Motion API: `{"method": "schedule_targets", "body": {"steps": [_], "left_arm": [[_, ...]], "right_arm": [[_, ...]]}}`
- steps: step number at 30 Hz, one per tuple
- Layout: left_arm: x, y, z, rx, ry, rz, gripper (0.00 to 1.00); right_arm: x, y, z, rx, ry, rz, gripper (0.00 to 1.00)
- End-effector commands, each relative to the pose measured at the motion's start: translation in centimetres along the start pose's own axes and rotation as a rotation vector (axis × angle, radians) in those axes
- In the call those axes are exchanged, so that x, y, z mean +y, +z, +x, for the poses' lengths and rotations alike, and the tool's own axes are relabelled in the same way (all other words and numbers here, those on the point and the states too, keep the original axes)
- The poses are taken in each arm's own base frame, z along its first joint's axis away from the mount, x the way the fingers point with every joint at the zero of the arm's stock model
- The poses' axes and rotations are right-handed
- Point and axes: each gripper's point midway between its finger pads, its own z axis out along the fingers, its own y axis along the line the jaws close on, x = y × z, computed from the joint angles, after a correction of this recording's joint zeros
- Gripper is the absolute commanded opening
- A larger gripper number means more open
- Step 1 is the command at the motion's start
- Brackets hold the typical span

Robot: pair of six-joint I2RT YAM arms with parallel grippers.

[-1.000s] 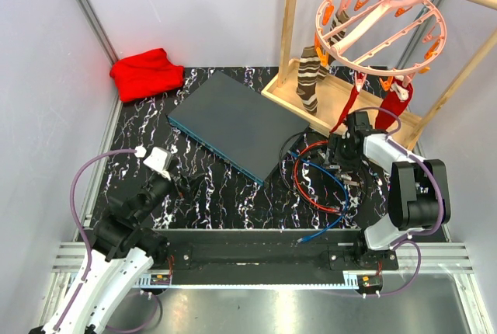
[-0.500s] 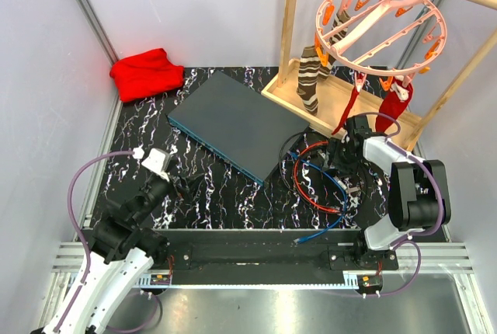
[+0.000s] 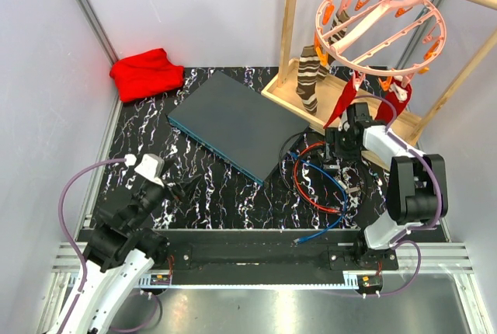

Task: Insert the plug into the switch port
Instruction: Pick up the plug from the center of the board.

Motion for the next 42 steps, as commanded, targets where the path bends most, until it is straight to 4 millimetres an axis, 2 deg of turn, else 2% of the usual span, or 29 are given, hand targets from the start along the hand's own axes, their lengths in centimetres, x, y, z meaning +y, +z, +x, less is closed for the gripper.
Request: {"method": "schedule_targets", "body": {"steps": [1, 6, 11, 16, 21, 24, 28, 31, 36, 39, 41, 42], "left_arm": [[-0.7, -0.5, -2.5, -0.083, 0.035, 0.035, 0.99], [-0.9, -0.6, -2.5, -0.086, 0.037, 0.046, 0.99], [-1.0, -0.6, -2.5, -0.089, 0.039, 0.048, 0.99], [-1.0, -0.6, -2.5, -0.089, 0.041, 0.048, 0.99], [-1.1, -0.6, -2.5, -0.09, 0.042, 0.054, 0.99], [-1.0, -0.6, -2.4, -0.089, 0.042, 0.051, 0.99], [-1.1, -0.7, -2.5, -0.094, 0.043, 0.053, 0.99], [-1.2, -0.7, -2.6, -0.095, 0.042, 0.056, 0.99], [-1.2, -0.6, -2.4, -0.084, 0.037, 0.057, 0.99], [-1.3, -0.4, -2.4, -0.077, 0.028, 0.063, 0.99], [-1.4, -0.2, -2.2, -0.062, 0.012, 0.07, 0.99], [-1.6, -0.1, -2.1, -0.055, 0.007, 0.078, 0.99]], "right_arm": [[1.1, 1.0, 0.6, 0.059, -0.086, -0.086, 0.75], [2.2, 2.1, 1.3, 0.098, -0.094, -0.163, 0.75], [2.3, 1.9, 1.3, 0.095, -0.07, -0.166, 0.75], [3.2, 1.4, 1.2, 0.085, -0.043, -0.206, 0.73], [4.1, 1.7, 1.6, 0.107, 0.014, -0.21, 0.66], [3.4, 1.9, 1.6, 0.095, 0.071, -0.114, 0.61], [0.9, 2.4, 1.9, 0.078, 0.127, 0.058, 0.56], [0.1, 2.6, 2.4, 0.089, 0.139, 0.108, 0.52], [0.2, 2.7, 2.2, 0.084, 0.142, 0.119, 0.45], [0.6, 2.7, 1.4, 0.063, 0.144, 0.107, 0.37], [0.8, 2.7, 1.0, 0.054, 0.153, 0.101, 0.28], [1.1, 2.7, 0.7, 0.047, 0.152, 0.092, 0.28]]}}
